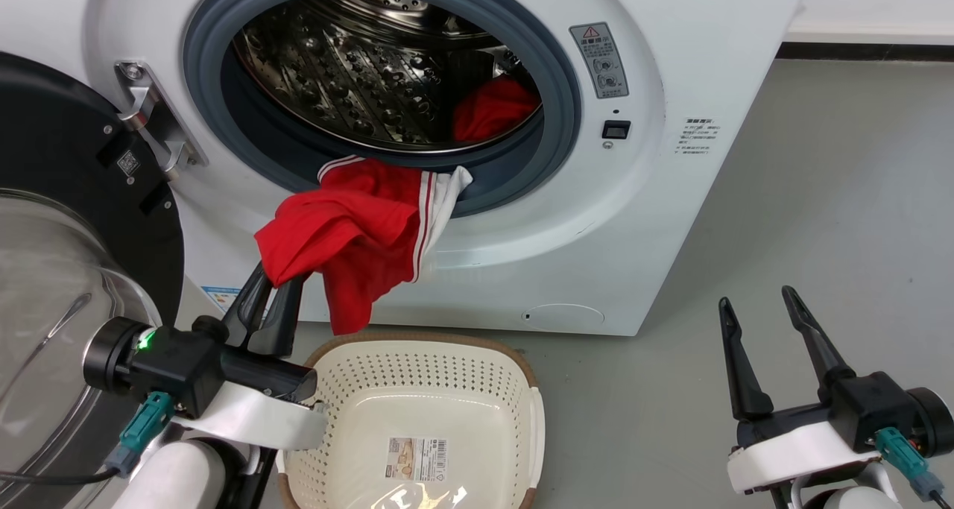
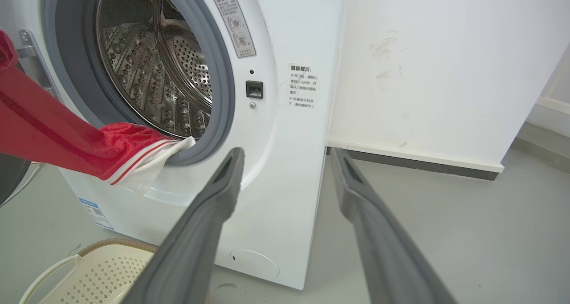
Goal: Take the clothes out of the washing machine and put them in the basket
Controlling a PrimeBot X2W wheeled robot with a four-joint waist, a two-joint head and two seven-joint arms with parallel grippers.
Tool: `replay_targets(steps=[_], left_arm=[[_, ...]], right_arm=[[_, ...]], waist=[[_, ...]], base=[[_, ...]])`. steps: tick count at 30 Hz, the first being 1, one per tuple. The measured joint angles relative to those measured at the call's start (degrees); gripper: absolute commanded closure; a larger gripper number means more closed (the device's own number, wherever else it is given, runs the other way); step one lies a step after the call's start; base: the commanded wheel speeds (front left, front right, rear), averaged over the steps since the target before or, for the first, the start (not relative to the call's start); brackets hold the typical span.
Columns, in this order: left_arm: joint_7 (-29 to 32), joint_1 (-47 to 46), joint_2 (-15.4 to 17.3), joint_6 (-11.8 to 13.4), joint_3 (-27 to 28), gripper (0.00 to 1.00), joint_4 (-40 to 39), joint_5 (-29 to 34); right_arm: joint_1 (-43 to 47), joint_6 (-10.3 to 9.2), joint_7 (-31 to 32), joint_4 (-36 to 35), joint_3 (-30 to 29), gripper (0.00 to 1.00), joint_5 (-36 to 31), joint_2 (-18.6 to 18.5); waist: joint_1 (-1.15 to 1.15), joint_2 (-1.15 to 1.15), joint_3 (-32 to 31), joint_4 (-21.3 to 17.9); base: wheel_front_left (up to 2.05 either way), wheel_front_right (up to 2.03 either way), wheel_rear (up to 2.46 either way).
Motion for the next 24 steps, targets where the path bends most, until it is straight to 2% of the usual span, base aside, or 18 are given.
replay_targets(steps=[15, 20, 24], left_arm=[[-0.9, 3.0, -1.5, 4.6, 0.8, 1.0, -13.0, 3.0], [1.3, 5.6, -1.2, 4.4, -0.2, 1.0, -10.4, 1.9], [3.7, 6.5, -1.0, 3.1, -1.3, 1.0, -2.3, -0.2]], right_arm=[[0.0, -0.01, 0.0, 0.4, -1.3, 0.0, 0.0, 0.0], [-0.1, -0.01, 0.0, 0.4, -1.4, 0.0, 0.0, 0.0], [-0.9, -0.01, 0.0, 0.2, -1.4, 0.0, -0.2, 0.0]], waist=[[0.0, 0.0, 1.1, 1.5], [0.0, 0.0, 1.6, 1.5], [0.0, 0.0, 3.2, 1.4]], base=[[0.0, 0.0, 0.0], [0.0, 0.0, 0.0], [0.0, 0.0, 0.0]])
